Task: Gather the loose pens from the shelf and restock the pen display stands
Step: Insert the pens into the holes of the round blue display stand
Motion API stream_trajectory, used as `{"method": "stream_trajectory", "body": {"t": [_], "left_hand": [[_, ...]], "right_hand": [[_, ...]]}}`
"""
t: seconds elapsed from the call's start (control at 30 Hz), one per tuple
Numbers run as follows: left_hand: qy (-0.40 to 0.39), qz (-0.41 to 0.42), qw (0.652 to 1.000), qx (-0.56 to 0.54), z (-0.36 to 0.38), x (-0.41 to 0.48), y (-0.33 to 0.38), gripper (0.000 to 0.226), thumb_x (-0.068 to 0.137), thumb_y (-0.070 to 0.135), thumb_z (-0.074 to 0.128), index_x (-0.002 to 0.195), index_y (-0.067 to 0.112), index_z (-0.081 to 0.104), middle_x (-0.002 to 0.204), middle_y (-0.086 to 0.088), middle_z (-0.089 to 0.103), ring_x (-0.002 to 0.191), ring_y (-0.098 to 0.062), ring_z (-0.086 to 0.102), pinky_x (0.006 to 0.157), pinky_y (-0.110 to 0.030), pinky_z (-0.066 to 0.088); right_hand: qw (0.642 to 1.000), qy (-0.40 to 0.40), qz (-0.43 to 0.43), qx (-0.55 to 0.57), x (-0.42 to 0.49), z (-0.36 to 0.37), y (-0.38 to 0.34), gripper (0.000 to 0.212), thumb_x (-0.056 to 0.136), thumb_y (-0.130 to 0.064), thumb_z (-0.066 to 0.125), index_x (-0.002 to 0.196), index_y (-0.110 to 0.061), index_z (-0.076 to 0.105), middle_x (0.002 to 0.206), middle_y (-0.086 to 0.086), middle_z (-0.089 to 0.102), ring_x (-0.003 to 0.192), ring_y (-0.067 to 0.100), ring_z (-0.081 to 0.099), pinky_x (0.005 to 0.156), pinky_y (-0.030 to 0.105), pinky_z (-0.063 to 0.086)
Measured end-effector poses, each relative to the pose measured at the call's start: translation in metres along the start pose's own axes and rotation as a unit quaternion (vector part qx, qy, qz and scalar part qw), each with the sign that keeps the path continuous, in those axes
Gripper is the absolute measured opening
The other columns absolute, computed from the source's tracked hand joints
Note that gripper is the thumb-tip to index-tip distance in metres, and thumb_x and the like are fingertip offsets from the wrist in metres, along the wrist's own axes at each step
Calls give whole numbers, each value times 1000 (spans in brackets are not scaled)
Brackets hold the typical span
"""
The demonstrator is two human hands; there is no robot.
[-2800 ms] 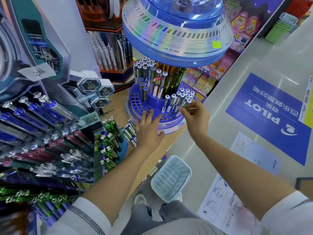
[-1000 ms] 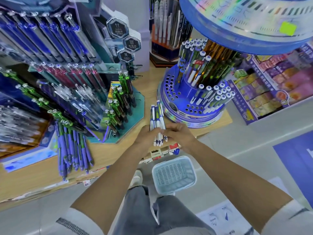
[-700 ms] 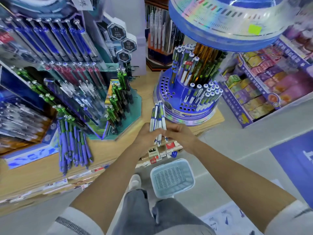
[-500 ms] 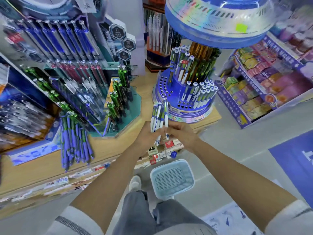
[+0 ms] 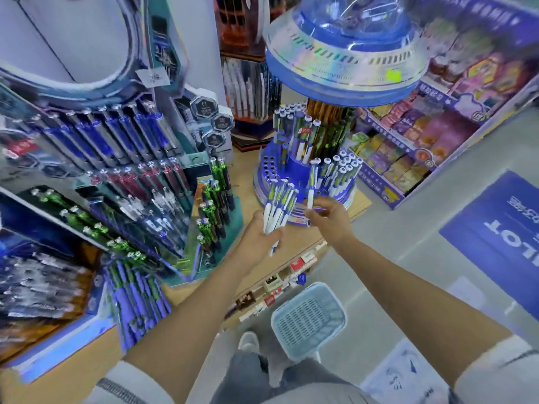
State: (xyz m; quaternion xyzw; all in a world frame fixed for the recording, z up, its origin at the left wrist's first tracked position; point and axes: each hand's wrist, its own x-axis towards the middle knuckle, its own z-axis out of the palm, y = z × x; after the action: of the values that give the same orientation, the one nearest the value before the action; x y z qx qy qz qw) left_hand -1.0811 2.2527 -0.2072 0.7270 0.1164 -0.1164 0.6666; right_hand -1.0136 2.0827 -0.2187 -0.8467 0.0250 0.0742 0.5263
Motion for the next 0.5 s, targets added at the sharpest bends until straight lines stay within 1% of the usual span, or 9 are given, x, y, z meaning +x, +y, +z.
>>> {"method": "stream_trajectory", "body": {"t": [0.03, 0.1, 0.2, 0.27, 0.33, 0.37, 0.4, 0.47, 0.5], "left_hand": [[-13, -1, 1000, 10, -4, 2, 0, 28, 94, 14, 56, 117, 12, 40, 73, -4, 54, 57, -12, 49, 51, -25, 41], [-32, -2, 999, 27, -10, 8, 1, 28, 93, 15, 56, 116, 14, 40, 72, -1, 55, 55, -11, 49, 52, -27, 41], [-62, 0, 997, 36, -17, 15, 0, 26, 92, 14, 56, 112, 22, 42, 72, -1, 56, 57, -14, 49, 54, -28, 42], [-76, 3, 996, 35, -18, 19, -1, 24, 93, 14, 56, 106, 29, 43, 71, -2, 57, 58, -14, 50, 54, -27, 44], [-90, 7, 995, 32, -19, 22, -3, 23, 94, 14, 56, 108, 27, 44, 71, -2, 57, 58, -13, 51, 53, -26, 44], [-97, 9, 995, 30, -20, 23, -3, 24, 94, 15, 56, 111, 25, 44, 71, -1, 57, 58, -13, 51, 53, -26, 44], [-104, 11, 994, 27, -20, 24, -4, 24, 94, 15, 57, 112, 25, 44, 72, -1, 57, 59, -12, 52, 53, -26, 44], [-112, 11, 993, 20, -21, 26, -4, 24, 94, 15, 58, 111, 27, 44, 72, 0, 57, 57, -9, 52, 52, -24, 44], [-115, 12, 993, 17, -20, 26, -4, 24, 94, 14, 57, 111, 26, 45, 72, 0, 57, 55, -7, 52, 51, -23, 43]], "right_hand": [[1000, 0, -2, -9, 0, 2, 0, 15, 88, -14, 70, 102, -14, 73, 120, 0, 57, 75, 12, 62, 68, 22, 53], [999, 5, -5, -36, 2, 3, -1, 19, 89, -13, 68, 108, -11, 72, 122, -2, 52, 76, 10, 60, 67, 18, 49], [998, 26, -6, -63, 3, 4, -1, 22, 91, -10, 65, 112, -6, 71, 120, 1, 54, 82, 17, 61, 62, 9, 47], [997, 39, -5, -73, 4, 3, 4, 21, 90, -7, 65, 111, -3, 71, 118, 4, 56, 85, 22, 62, 62, 6, 46], [996, 50, -4, -78, 6, -1, 7, 21, 89, -7, 66, 109, -1, 71, 118, 7, 59, 86, 24, 63, 69, 12, 49], [995, 55, 0, -77, 7, -3, 8, 20, 89, -8, 67, 107, -1, 71, 119, 8, 60, 85, 22, 64, 73, 20, 51], [995, 59, 5, -79, 9, -6, 8, 19, 88, -9, 68, 105, -1, 71, 120, 8, 60, 81, 19, 63, 75, 26, 52], [996, 57, 20, -72, 12, -12, 7, 17, 88, -9, 69, 103, -2, 72, 120, 7, 56, 75, 12, 61, 76, 33, 53], [996, 52, 25, -66, 14, -14, 7, 17, 88, -9, 70, 103, -3, 72, 122, 7, 54, 75, 11, 61, 78, 35, 55]]}}
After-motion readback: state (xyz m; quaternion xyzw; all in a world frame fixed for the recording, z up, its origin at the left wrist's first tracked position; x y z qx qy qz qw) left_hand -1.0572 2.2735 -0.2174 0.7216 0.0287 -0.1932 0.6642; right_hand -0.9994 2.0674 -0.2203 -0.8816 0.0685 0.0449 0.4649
